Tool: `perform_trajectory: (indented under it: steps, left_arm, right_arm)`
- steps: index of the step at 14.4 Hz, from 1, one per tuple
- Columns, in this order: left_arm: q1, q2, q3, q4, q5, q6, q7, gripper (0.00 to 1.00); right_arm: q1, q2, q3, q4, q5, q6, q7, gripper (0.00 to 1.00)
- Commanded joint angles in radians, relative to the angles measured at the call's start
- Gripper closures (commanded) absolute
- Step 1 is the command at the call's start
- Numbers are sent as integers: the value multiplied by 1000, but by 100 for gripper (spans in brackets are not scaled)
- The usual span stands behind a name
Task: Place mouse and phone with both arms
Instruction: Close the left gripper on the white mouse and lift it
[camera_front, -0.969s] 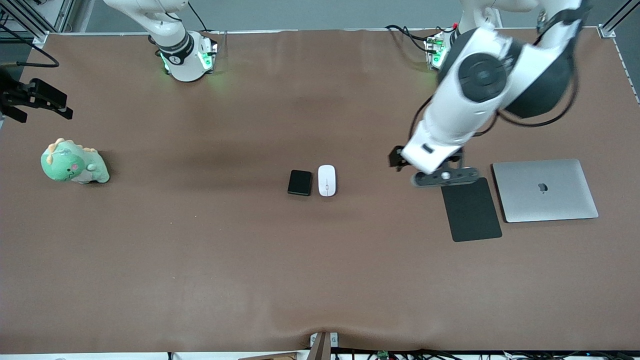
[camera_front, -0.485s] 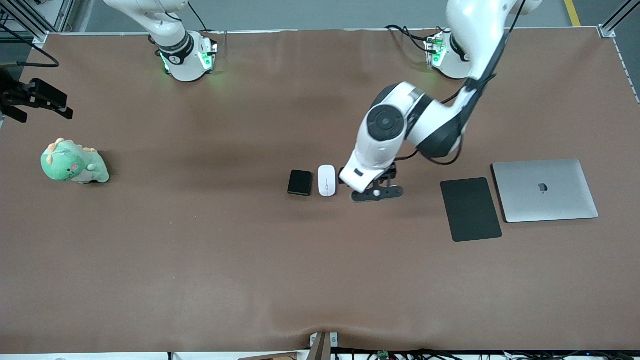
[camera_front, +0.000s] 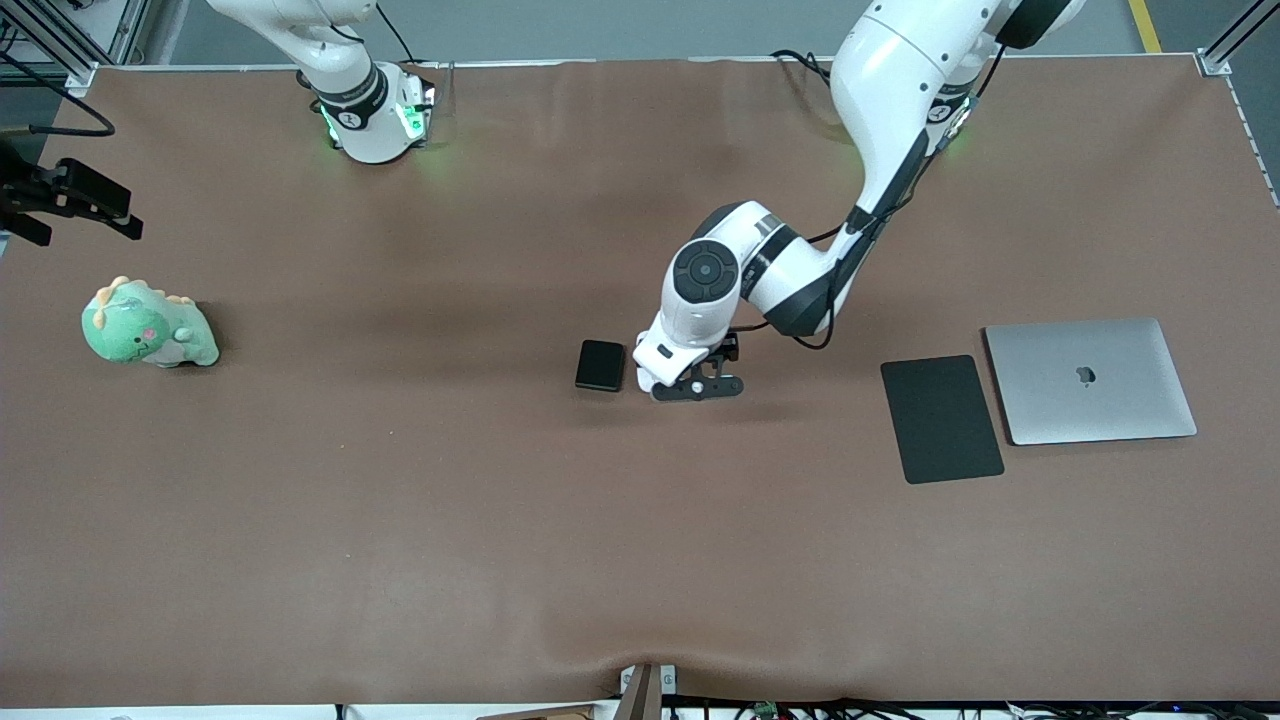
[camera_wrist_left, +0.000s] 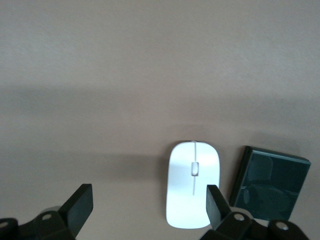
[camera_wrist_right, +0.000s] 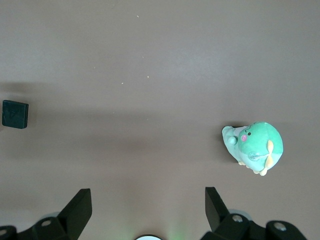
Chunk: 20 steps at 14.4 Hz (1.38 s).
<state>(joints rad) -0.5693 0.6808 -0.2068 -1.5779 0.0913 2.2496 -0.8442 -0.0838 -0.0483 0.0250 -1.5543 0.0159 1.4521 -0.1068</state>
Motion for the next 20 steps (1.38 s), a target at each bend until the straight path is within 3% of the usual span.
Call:
perform_trajectory:
  steps: [1,4,12,15,17,20]
  left_arm:
    - [-30,20,4,-16,24,74,-44,0]
    - [-55,60,7,-14,24,136,-78,0]
    - [-86,98,17,-13,51,146,-134,4]
    - [-87,109,17,-13,68,146,-142,18]
    - [-89,115,17,-11,68,146,-142,22]
    - [-89,115,17,-11,77,146,-142,44]
  right_arm:
    - [-16,19,4,22,15,-2,-7,0]
    - [-16,38,4,23,15,-1,-10,0]
    - [-25,102,3,25,30,-10,-13,0]
    - [-19,125,1,16,30,-16,-14,0]
    - [-16,166,6,25,30,-56,-14,0]
    - [2,185,6,20,35,-55,-8,0]
